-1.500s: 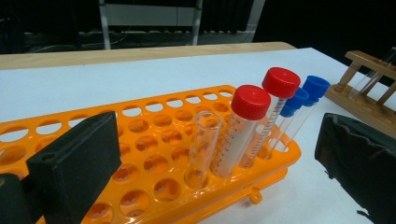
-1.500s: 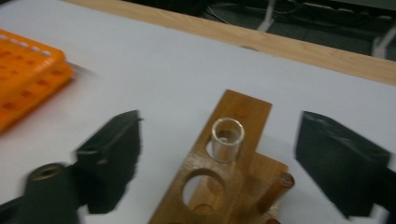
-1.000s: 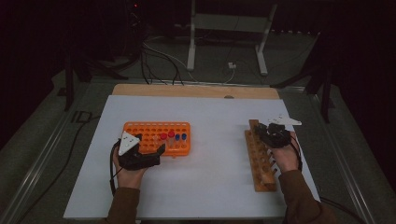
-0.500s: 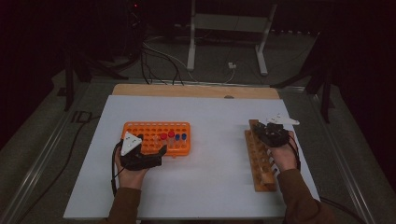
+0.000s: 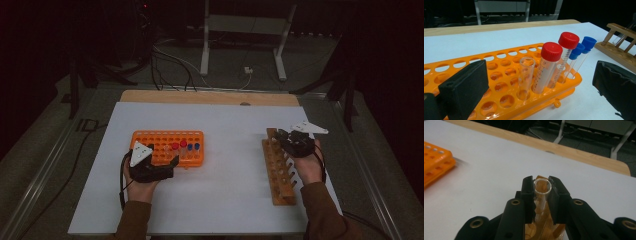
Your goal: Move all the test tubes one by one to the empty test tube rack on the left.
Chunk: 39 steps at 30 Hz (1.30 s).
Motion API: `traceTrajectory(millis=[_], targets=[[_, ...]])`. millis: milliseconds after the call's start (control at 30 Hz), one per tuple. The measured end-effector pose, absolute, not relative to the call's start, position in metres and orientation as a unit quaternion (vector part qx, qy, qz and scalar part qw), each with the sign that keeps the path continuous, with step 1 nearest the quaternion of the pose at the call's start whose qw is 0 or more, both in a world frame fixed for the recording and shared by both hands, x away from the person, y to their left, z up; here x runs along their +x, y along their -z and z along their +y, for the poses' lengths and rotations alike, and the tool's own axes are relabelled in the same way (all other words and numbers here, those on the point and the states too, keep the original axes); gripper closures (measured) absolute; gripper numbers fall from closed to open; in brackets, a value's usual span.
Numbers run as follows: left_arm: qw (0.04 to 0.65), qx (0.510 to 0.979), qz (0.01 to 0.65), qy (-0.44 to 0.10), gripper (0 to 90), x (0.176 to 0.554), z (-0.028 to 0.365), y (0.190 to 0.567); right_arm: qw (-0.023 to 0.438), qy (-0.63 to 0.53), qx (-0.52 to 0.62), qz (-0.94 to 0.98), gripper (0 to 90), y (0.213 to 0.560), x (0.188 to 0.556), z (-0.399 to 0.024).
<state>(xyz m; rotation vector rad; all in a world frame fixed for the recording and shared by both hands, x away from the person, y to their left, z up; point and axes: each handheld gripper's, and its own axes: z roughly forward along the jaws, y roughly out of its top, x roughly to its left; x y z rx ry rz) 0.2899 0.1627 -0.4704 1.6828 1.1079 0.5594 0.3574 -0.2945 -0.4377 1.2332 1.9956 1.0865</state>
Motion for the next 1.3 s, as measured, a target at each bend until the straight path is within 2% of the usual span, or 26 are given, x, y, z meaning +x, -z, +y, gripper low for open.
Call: traceTrajectory(millis=[500,633,1300], targets=[[0.501,0.703,0.447,-0.233,0.8,0.288,0.156,0.468,0.291,-0.438,0.434,0.732,76.5,0.404,0.341,-0.297],[0.501,0.707,0.441,-0.236,0.8,0.287,0.153,0.467,0.283,-0.450,0.426,0.732,76.5,0.399,0.337,-0.294],[0.511,0.721,0.398,-0.247,1.0,0.279,0.126,0.451,0.246,-0.457,0.375,0.769,76.3,0.404,0.320,-0.250]])
